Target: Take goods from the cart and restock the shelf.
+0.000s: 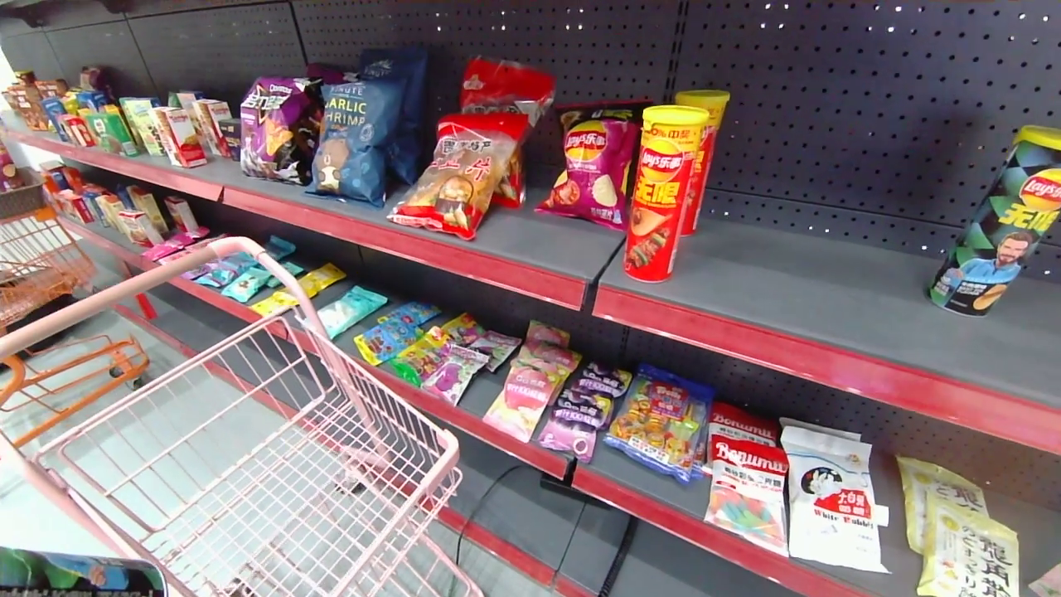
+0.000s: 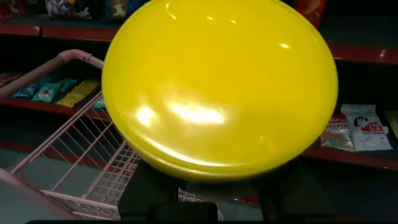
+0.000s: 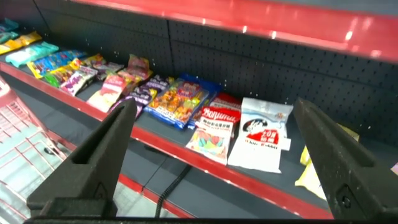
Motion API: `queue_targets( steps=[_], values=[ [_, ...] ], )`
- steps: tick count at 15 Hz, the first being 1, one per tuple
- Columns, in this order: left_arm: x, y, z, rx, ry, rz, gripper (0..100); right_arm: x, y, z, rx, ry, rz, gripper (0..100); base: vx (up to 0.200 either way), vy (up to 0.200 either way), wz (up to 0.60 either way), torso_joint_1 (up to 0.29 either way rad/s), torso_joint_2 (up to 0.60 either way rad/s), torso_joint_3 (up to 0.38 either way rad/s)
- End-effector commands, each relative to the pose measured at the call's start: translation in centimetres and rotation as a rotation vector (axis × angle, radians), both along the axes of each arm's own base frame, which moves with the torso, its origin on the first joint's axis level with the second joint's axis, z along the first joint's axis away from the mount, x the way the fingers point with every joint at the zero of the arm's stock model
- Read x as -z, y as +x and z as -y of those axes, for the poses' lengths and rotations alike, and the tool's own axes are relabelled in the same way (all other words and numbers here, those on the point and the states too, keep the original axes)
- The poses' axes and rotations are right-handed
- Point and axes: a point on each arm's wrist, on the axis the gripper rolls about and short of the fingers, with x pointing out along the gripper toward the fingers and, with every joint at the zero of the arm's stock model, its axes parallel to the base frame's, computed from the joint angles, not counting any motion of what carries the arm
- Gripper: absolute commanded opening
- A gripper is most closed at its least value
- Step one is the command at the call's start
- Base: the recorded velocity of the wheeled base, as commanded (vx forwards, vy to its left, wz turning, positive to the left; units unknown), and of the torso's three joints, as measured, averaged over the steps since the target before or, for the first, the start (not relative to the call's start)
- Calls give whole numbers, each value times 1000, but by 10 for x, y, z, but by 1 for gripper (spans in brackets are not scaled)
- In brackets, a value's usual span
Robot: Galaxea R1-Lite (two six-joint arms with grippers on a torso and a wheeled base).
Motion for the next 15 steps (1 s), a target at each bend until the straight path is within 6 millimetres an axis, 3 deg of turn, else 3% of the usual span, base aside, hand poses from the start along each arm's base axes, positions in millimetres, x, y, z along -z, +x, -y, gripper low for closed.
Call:
queue_targets(
  steps=[1,5,8,15],
  values=[
    [0,-1,0,-1,3,8,0,0,0,0,0,-2,0,100,0,0,0,237,-588,-354],
    [1,-2,0,-1,5,8,0,0,0,0,0,-1,0,100,0,0,0,228,-565,-337],
    [1,-2,0,-1,5,2,0,0,0,0,0,-1,0,100,0,0,-600,155,-365,-207],
    [3,-1,-1,-61,97,-2,0,0,0,0,-1,-1,0,100,0,0,-600,15,-17,-11]
  ],
)
